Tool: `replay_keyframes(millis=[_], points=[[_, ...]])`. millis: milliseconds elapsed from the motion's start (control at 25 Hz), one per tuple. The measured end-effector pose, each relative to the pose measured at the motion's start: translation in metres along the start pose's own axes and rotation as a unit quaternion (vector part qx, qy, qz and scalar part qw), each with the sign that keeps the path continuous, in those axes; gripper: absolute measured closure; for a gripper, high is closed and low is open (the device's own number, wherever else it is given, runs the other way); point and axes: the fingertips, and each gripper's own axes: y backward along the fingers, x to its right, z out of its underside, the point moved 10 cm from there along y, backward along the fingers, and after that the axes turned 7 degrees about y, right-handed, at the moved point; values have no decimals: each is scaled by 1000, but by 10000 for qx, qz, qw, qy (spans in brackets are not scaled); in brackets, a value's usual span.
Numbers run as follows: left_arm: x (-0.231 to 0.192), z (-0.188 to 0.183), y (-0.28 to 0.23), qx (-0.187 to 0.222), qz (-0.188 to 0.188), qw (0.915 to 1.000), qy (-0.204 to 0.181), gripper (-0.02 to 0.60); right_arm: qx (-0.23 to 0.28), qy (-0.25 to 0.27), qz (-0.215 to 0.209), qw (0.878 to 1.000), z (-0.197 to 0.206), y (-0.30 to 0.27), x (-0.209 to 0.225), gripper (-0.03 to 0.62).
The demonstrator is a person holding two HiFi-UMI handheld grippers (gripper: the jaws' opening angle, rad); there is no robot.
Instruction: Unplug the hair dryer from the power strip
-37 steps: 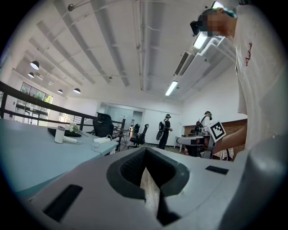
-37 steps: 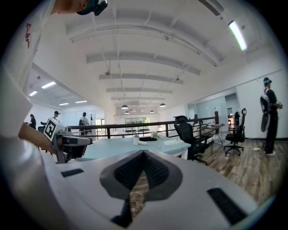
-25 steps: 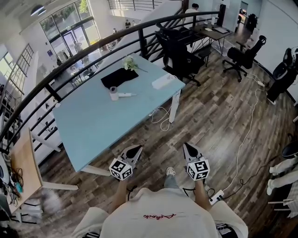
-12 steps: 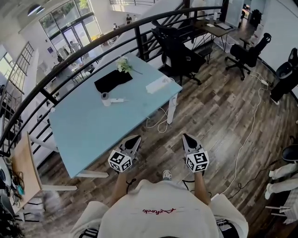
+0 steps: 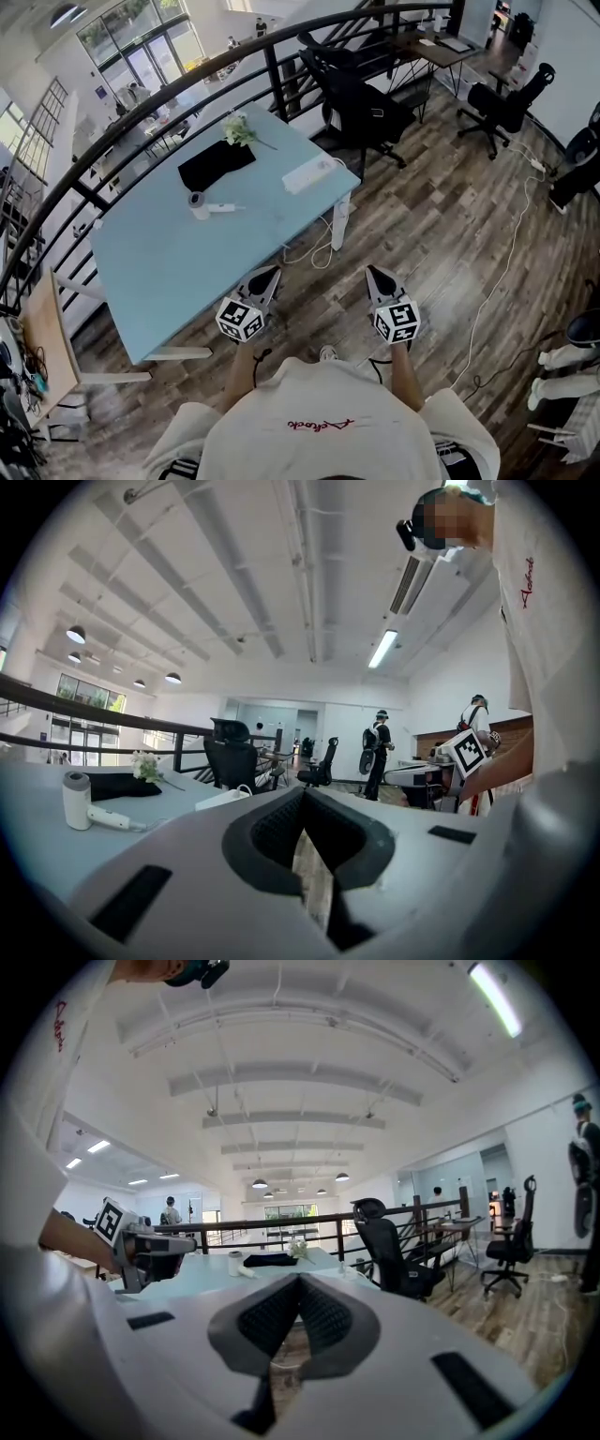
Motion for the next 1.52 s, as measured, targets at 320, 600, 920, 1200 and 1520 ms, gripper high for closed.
replay_keyframes(millis=[320, 600, 920, 1200, 1520], points=[[4, 5, -20, -46, 35, 10000, 79, 574, -57, -78, -24, 10000, 7, -4, 17, 577], [5, 6, -30, -59, 125, 9999, 72, 574, -14, -66, -42, 10000, 7, -11, 22, 577], [-3, 4, -44, -31, 176, 9998, 85, 574, -39, -74, -68, 9999, 8, -21, 26, 577], [-25, 4, -70, -7, 225, 9997, 113, 574, -67, -61, -12, 10000, 11, -45, 42, 577], [-65, -1, -114, -37, 300, 9994, 150, 574, -103, -6, -3, 9999, 5, -97, 66, 577]])
